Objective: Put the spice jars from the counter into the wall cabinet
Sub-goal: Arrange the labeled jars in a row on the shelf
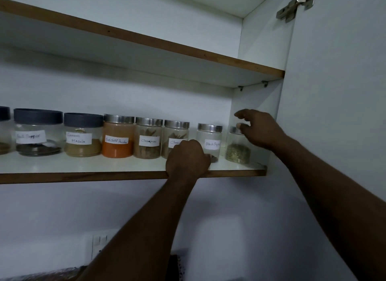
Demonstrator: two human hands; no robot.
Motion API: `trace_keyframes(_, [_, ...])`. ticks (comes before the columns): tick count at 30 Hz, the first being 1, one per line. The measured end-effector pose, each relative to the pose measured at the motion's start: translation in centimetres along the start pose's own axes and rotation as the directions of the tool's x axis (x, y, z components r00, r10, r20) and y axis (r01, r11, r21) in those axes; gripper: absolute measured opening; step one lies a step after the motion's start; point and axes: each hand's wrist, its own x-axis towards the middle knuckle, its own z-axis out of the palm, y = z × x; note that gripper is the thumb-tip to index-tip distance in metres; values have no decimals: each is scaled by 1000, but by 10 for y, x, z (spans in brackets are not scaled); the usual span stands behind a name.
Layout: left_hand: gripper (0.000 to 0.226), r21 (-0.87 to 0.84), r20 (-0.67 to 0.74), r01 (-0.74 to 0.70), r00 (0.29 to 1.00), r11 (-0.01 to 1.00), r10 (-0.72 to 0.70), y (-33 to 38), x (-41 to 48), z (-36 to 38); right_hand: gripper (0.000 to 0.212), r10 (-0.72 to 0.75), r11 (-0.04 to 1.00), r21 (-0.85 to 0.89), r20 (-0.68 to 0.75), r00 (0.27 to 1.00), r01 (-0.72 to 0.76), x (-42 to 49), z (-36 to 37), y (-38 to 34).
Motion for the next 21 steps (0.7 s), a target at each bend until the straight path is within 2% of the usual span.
trace_keyframes(2, [49, 8, -10, -9, 1000, 1000, 9, 0, -1, 1, 55, 62, 984, -176, 185, 981, -29, -4, 1, 11])
trace_keyframes(4, [46, 21, -25, -24, 999, 999, 24, -1, -1, 1, 62, 97, 967, -255, 257, 961, -29, -9, 7, 17])
trace_keyframes(9, [42, 59, -31, -125, 991, 990, 127, -1, -5, 2, 59, 12, 965, -260, 94, 996, 13, -7, 13, 20])
trace_keyframes(16, [40, 72, 12, -168, 986, 983, 167, -2, -3, -1, 58, 15, 996, -84, 75, 997, -8, 1, 23, 17])
trace_keyframes(21, [37, 84, 51, -202, 979, 976, 198, -3, -2, -2, 63, 12, 987, -163, 66, 998, -1, 4, 27, 13])
